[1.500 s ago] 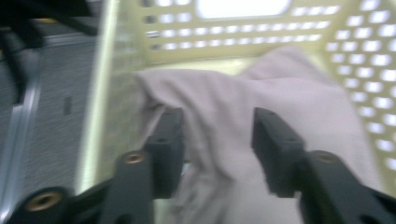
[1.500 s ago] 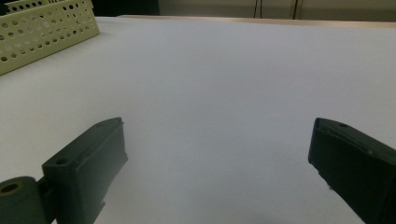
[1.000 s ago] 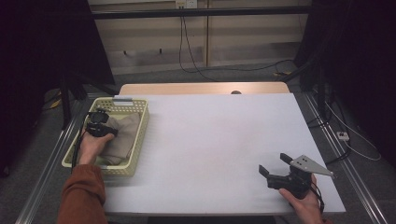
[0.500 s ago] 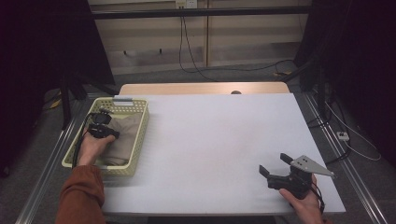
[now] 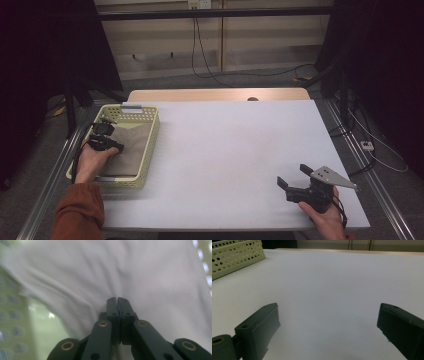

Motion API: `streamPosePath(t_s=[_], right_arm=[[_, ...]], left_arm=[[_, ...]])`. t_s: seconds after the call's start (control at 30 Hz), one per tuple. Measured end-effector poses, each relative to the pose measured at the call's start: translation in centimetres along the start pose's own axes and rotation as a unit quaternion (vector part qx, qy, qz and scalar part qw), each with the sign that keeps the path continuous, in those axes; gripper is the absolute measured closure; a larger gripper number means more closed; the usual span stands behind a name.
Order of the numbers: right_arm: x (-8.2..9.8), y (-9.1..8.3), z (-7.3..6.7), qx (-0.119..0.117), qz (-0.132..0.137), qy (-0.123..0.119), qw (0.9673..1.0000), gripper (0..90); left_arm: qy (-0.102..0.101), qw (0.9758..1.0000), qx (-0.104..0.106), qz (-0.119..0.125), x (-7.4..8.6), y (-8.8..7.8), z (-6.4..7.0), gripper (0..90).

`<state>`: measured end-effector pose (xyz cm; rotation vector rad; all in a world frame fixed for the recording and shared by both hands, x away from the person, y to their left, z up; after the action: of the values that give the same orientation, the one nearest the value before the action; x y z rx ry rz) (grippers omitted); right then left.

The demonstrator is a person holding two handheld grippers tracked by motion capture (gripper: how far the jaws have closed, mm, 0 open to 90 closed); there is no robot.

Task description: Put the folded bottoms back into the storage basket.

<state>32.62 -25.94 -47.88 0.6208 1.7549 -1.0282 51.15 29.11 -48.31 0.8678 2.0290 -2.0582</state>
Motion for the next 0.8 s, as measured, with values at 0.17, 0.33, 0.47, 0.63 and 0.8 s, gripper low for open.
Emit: streamPosePath(t_s=[0.17,0.33,0.47,0.63,0.8], right_arm=[[0.0,0.0,0.0,0.001,0.001,0.001,1.0,3.7],[0.0,0.0,0.1,0.001,0.0,0.002,1.0,3.8],[0.0,-0.1,0.2,0.002,0.002,0.005,1.0,3.8],[0.0,0.0,0.1,0.002,0.0,0.004,1.0,3.8],[0.0,0.0,0.0,0.002,-0.001,0.001,1.0,3.8]], left_arm=[[-0.027,0.9982,-0.032,0.043,-1.2,1.2,-1.7,83.1],[-0.021,0.9988,-0.043,-0.008,-0.4,2.1,-1.6,87.5],[0.006,0.9984,-0.045,-0.034,0.2,1.7,-1.1,90.0],[-0.009,0.9986,-0.048,-0.019,-0.4,2.3,-1.4,90.0],[-0.003,0.9979,-0.064,0.008,-1.2,2.9,-1.5,90.0]])
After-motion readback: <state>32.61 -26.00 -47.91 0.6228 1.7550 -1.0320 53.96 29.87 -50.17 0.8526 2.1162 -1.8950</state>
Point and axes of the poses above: each handheld gripper's, and its own axes: y roughly forward along the jaws, x roughly out of its underside, z roughly to its right, the point moved 8 cm from there along y, roughly forward along the jaws, and after that the axes turned 7 degrees about -x, right-handed, at the moved point
